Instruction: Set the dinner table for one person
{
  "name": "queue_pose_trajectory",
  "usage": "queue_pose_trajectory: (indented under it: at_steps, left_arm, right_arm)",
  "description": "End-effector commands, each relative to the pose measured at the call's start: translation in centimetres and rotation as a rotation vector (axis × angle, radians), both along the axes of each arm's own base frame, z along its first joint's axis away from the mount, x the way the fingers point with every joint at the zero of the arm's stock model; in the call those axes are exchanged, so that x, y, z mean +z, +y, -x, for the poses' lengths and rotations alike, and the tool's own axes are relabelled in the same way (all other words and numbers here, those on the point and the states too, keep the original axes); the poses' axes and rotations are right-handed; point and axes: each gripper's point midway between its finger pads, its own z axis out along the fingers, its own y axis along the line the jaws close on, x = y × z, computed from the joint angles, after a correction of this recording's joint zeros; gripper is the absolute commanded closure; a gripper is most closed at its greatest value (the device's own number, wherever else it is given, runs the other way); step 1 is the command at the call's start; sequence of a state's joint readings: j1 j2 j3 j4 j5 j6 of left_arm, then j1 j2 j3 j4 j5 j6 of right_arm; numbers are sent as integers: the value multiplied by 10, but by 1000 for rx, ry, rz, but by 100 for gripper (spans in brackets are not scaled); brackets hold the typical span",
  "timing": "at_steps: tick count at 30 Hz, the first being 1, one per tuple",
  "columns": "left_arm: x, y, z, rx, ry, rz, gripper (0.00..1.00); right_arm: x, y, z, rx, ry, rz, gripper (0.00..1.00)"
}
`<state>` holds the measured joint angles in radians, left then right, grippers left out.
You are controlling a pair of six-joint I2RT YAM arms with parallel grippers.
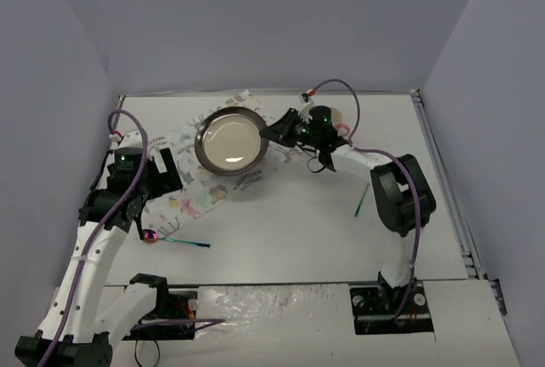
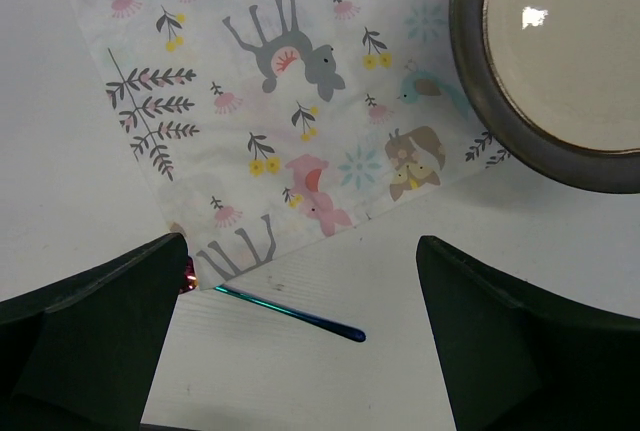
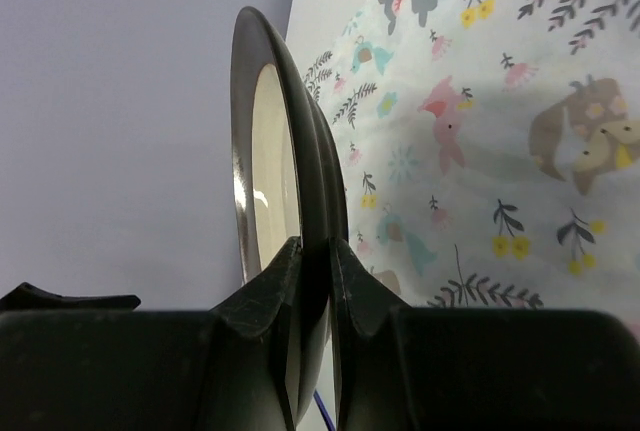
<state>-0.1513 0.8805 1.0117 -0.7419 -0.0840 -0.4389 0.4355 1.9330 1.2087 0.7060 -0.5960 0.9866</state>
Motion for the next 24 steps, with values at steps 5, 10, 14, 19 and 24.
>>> queue_pose_trajectory:
  at_steps: [5, 10, 14, 19, 24]
  left_arm:
    - [5, 4, 6, 23, -22, -2, 3]
    - [-1, 4, 9, 23, -4, -1, 3]
    - [0, 6, 10, 30, -7, -7, 3]
    - [-1, 5, 13, 31, 0, -1, 3]
    - [-6, 5, 16, 36, 12, 5, 3]
  right_arm:
    - [92, 60, -15, 121, -267, -237, 100]
    - [76, 73, -20, 128, -240, -269, 100]
    - [64, 80, -26, 133, -228, -264, 100]
    - [56, 87, -30, 139, -220, -279, 100]
    - [46, 95, -33, 144, -199, -275, 100]
